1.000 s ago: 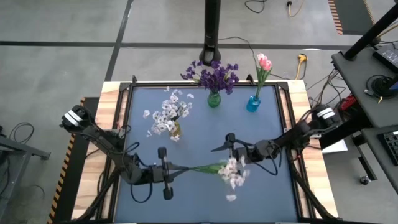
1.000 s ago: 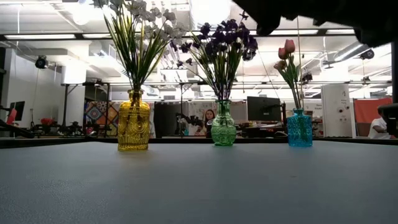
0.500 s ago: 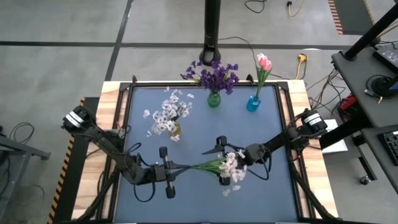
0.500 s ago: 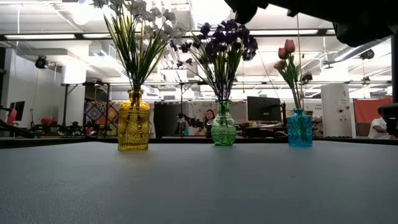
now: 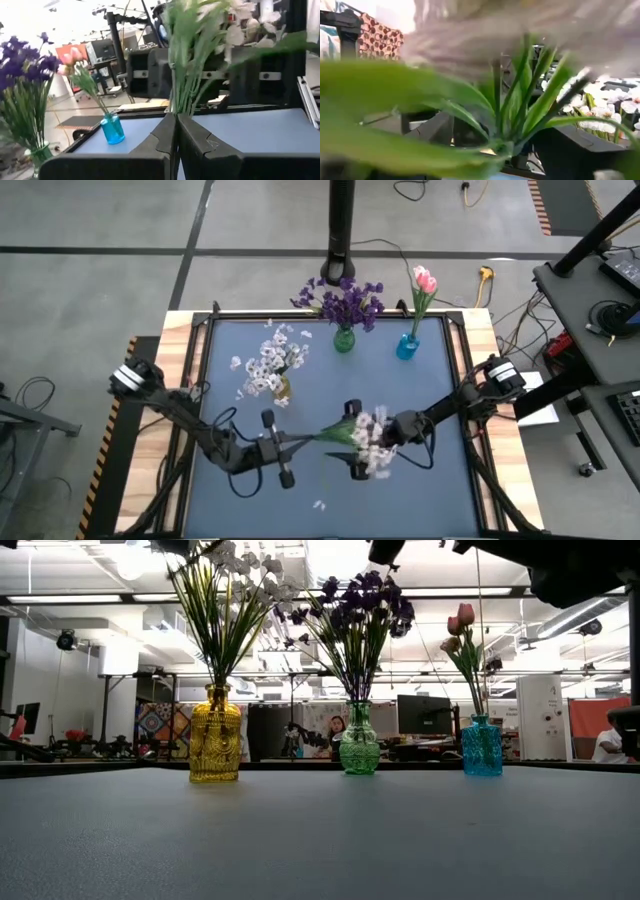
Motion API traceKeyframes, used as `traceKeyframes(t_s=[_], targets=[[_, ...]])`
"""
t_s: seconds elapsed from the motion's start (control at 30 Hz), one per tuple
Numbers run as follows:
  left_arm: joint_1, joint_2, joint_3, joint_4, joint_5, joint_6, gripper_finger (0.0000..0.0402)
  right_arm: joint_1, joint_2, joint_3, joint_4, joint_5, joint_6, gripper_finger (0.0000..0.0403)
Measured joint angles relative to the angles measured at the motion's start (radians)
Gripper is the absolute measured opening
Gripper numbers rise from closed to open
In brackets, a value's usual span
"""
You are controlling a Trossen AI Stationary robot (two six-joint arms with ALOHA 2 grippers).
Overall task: Sort flowers into vase by color
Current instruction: Put the white flowers into the yellow vase
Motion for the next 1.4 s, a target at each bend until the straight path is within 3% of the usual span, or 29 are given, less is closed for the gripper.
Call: traceKeyframes(t_s=[0.6, 0.73, 0.93, 1.1, 1.23, 1.4], targets=[[-0.01, 0.009, 0.079, -0.045, -0.006, 0.036, 0.0, -0.015, 0.0, -0.006, 0.009, 0.019, 0.008, 0.0223], [-0.01, 0.01, 0.075, -0.053, -0.006, 0.031, 0.0, -0.015, 0.0, -0.006, 0.009, 0.019, 0.008, 0.0184], [-0.01, 0.01, 0.074, -0.056, -0.008, 0.03, 0.0, -0.015, 0.0, -0.006, 0.009, 0.013, 0.007, 0.0095], [-0.012, 0.01, 0.074, -0.062, -0.089, 0.03, 0.0003, -0.016, 0.0, -0.006, -0.001, -0.011, 0.002, 0.0036], [-0.018, 0.01, 0.074, -0.064, -0.097, 0.008, 0.0027, -0.016, 0.0, -0.006, -0.008, -0.015, 0.007, 0.0017], [-0.036, 0.006, 0.073, -0.118, -0.097, -0.01, 0.0095, -0.015, 0.0, -0.006, -0.031, -0.015, 0.02, 0.0022]])
